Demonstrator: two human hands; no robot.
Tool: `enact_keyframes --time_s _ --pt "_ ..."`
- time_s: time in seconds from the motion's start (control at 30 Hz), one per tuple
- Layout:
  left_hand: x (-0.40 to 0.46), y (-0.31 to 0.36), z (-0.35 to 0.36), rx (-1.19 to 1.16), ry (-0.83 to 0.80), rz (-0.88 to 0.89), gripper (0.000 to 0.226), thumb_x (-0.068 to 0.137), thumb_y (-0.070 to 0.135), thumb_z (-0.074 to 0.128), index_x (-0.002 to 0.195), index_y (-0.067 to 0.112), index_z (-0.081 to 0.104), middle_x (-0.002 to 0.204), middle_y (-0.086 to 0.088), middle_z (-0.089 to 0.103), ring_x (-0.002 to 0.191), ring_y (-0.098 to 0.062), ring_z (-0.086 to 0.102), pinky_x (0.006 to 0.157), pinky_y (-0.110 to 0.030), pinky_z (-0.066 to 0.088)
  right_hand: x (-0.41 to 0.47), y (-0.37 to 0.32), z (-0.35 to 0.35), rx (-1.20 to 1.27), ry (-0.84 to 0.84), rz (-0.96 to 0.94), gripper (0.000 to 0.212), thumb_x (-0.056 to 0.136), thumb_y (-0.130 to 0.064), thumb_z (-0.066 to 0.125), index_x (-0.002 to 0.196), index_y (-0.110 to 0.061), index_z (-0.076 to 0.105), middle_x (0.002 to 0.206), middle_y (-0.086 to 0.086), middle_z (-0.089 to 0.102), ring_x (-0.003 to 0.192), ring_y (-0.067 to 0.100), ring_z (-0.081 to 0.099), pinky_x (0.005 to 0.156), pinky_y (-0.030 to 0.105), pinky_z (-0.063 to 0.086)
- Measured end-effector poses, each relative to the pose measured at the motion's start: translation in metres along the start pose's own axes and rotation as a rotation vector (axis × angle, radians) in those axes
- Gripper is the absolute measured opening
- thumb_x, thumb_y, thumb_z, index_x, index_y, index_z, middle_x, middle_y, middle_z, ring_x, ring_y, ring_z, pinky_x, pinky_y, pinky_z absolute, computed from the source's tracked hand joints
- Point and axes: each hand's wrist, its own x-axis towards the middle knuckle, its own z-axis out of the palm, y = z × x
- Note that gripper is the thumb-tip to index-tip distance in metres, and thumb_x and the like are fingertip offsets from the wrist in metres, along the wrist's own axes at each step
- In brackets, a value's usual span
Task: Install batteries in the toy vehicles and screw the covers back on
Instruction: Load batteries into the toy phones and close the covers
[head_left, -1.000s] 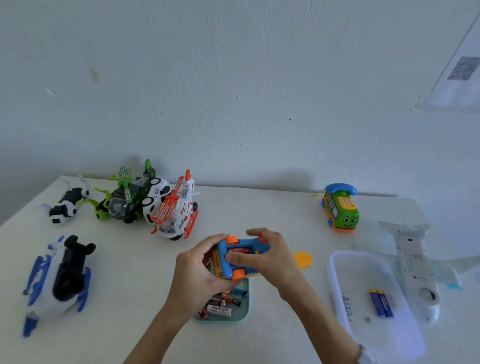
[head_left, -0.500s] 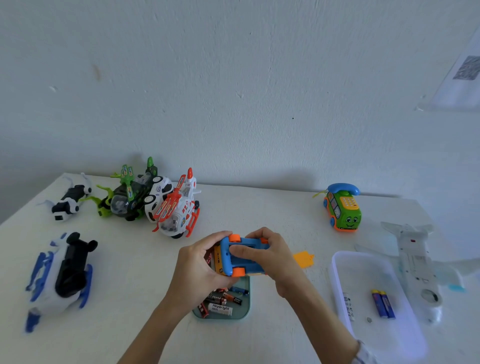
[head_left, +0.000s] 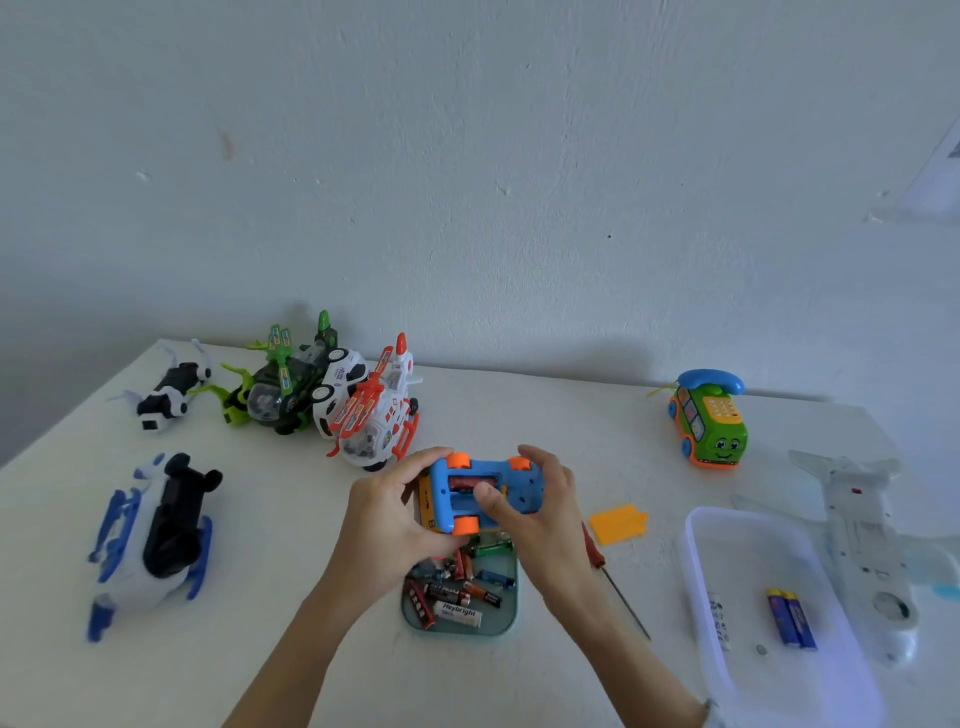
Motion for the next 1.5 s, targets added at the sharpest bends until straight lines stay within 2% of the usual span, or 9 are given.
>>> enact_keyframes --time_s 0.23,0.4,0.63,0.77,0.9,1.0,1.27,1.37,1.5 --pt "-0.007 -0.025 -0.042 -0.005 0.288 -0.179 0.070 0.053 0.002 0.090 0.114 0.025 0.065 0.096 0.011 0.071 0.087 -0.007 0.066 0.066 -0.006 0.049 -0.017 0.025 0.026 -0.484 -0.087 -0.272 0.010 0.086 -0.031 0.065 0.095 -0.027 0.061 0.118 -0.012 0.041 0.116 0.015 0.037 0.094 0.021 0.032" --pt "-0.013 -0.029 -0.049 -0.090 0.339 -0.200 0.062 0.061 -0.004 0.085 0.115 0.018 0.065 0.097 0.005 0.071 0.086 -0.007 0.067 0.052 -0.016 0.054 -0.021 0.031 0.045 -1.014 -0.506 -0.473 0.042 0.083 -0.033 0.064 0.123 -0.032 0.055 0.152 0.004 0.017 0.137 0.033 0.012 0.112 0.051 0.010" --pt "-0.013 -0.031 -0.046 -0.047 0.329 -0.201 0.071 0.055 0.002 0.090 0.117 0.021 0.063 0.101 0.011 0.070 0.092 -0.001 0.065 0.069 -0.010 0.053 -0.018 0.032 0.048 -1.200 -0.626 -0.548 0.054 0.088 -0.033 0.060 0.137 -0.026 0.041 0.156 0.011 0.002 0.140 0.039 0.004 0.112 0.060 0.000" --pt "-0.009 -0.030 -0.042 -0.056 0.312 -0.183 0.073 0.054 0.004 0.091 0.120 0.021 0.063 0.103 0.008 0.071 0.093 -0.005 0.066 0.073 -0.012 0.053 -0.014 0.031 0.046 -1.143 -0.594 -0.589 0.062 0.079 -0.039 0.070 0.133 -0.023 0.044 0.151 0.008 0.018 0.137 0.034 0.015 0.113 0.059 0.007" --pt "-0.006 -0.026 -0.036 -0.064 0.313 -0.158 0.070 0.055 0.006 0.091 0.116 0.026 0.063 0.103 0.011 0.070 0.094 -0.004 0.066 0.075 -0.012 0.053 -0.015 0.041 0.043 -1.098 -0.515 -0.773 0.060 0.052 -0.048 0.078 0.101 -0.026 0.051 0.106 -0.007 0.056 0.098 0.018 0.053 0.090 0.045 0.046" --pt "-0.008 -0.028 -0.030 -0.058 0.294 -0.141 0.073 0.054 0.005 0.091 0.119 0.023 0.064 0.104 0.010 0.070 0.095 -0.003 0.066 0.077 -0.016 0.055 -0.022 0.050 0.043 -0.944 -0.462 -0.873 0.030 0.064 -0.036 0.071 0.081 -0.028 0.047 0.074 -0.016 0.055 0.073 0.007 0.047 0.080 0.023 0.036" --pt "-0.004 -0.020 -0.013 -0.073 0.272 -0.069 0.077 0.053 0.008 0.092 0.121 0.029 0.062 0.106 0.017 0.069 0.102 -0.004 0.064 0.088 -0.019 0.052 -0.011 0.000 -0.007 -0.043 -0.076 -0.216 0.018 0.077 -0.009 0.076 0.078 -0.015 0.059 0.070 -0.003 0.065 0.065 0.001 0.054 0.062 0.012 0.042" --pt "-0.002 -0.012 -0.002 -0.083 0.247 -0.017 0.078 0.052 0.006 0.092 0.113 0.041 0.058 0.102 0.032 0.066 0.097 0.003 0.064 0.085 -0.009 0.048 -0.001 -0.013 -0.023 0.223 0.098 -0.108 0.017 0.076 -0.003 0.076 0.080 -0.007 0.060 0.070 0.002 0.068 0.065 0.012 0.062 0.060 0.021 0.050" --pt "-0.003 -0.006 0.013 -0.123 0.181 0.035 0.074 0.053 0.031 0.094 0.120 0.028 0.062 0.104 0.018 0.070 0.099 -0.004 0.065 0.086 -0.012 0.049 -0.004 -0.029 -0.027 0.290 0.164 -0.112 0.014 0.077 -0.004 0.075 0.082 -0.006 0.062 0.074 0.006 0.070 0.069 0.020 0.067 0.062 0.024 0.054"
